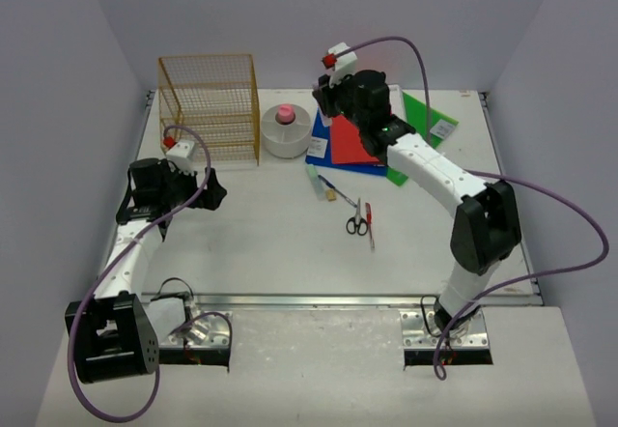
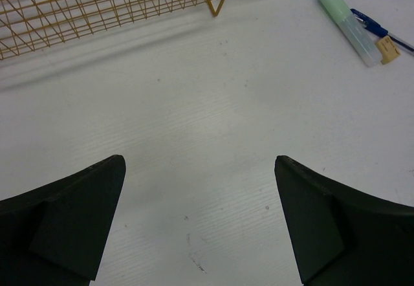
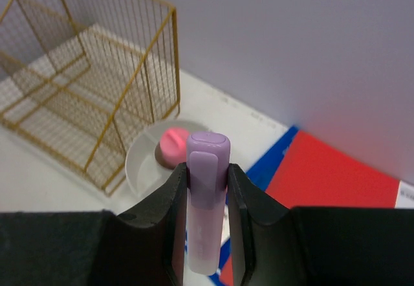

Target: Organize the desk

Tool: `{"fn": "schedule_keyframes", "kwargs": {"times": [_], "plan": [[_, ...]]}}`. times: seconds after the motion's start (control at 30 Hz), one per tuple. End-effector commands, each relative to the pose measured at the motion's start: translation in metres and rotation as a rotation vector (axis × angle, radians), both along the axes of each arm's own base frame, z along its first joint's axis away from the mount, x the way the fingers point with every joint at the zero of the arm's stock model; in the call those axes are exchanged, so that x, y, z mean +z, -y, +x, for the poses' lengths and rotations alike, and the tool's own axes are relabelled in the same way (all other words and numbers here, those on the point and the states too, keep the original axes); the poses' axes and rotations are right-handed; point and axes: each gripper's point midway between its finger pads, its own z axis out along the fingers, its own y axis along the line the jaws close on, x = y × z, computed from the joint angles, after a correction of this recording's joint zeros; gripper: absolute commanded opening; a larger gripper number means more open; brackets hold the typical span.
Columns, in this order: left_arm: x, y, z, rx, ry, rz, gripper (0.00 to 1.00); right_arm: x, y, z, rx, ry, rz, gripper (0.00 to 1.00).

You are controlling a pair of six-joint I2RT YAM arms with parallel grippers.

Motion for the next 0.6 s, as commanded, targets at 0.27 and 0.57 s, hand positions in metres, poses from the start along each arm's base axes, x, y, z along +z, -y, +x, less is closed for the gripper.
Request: {"fn": "schedule_keyframes", "kwargs": {"times": [0.27,0.57], "plan": [[0.020,-0.002,0.015,0.002,0.055,-0.018,1.00,-0.013,-0.058,0.012,-0.075,0.274,0.312,0.00],[0.014,-0.003,0.016,0.000,0.045,-0.012,1.00,-0.043,-0.064,0.017,-0.078,0.315,0.291,0.00]]}}
